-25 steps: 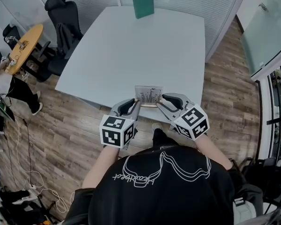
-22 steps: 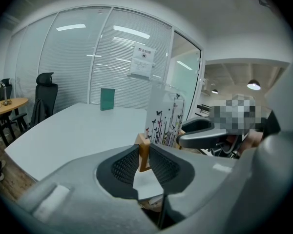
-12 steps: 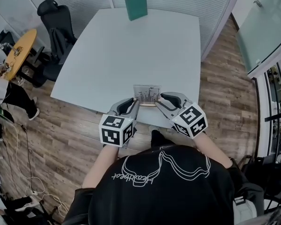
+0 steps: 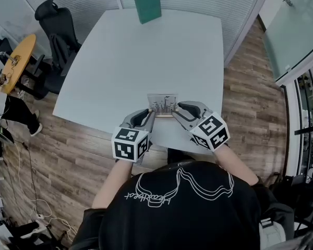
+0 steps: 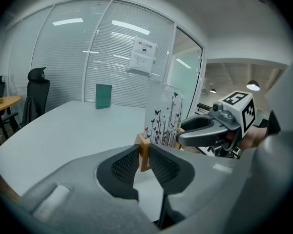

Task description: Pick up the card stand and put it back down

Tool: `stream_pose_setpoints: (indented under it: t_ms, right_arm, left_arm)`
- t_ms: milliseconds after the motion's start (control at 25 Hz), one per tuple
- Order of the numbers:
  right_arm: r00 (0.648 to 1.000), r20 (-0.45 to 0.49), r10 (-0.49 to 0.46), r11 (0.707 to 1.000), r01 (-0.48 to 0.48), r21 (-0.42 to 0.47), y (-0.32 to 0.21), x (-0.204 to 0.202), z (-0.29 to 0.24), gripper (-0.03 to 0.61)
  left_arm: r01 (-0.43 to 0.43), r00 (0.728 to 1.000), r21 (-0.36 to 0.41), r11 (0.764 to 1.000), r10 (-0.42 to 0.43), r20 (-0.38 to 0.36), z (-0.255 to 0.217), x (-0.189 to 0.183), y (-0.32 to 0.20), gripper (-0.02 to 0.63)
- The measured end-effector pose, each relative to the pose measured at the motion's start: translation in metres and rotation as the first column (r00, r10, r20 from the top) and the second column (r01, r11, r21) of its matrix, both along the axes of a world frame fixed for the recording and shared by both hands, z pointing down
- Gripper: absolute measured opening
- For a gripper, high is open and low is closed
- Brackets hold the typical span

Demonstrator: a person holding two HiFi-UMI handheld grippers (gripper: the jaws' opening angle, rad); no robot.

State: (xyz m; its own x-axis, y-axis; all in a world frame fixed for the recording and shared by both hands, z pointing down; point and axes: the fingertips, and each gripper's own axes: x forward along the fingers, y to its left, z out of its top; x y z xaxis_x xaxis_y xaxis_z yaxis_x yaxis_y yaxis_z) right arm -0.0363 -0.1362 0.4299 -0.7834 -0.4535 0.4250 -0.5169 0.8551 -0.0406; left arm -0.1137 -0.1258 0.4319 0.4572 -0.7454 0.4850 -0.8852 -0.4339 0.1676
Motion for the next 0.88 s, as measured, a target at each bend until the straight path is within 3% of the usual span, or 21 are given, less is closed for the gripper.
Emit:
stream_pose_setpoints:
  t_ms: [880]
  right_arm:
    - [0.999, -0.048, 0.001, 0.995, -0.005, -0.097, -0.070, -0.007, 0.093, 0.127]
  left_arm:
    - [-0.045, 0.998, -0.119, 0.992, 0.051, 0.046, 0.092, -0.006, -0.068, 0.071]
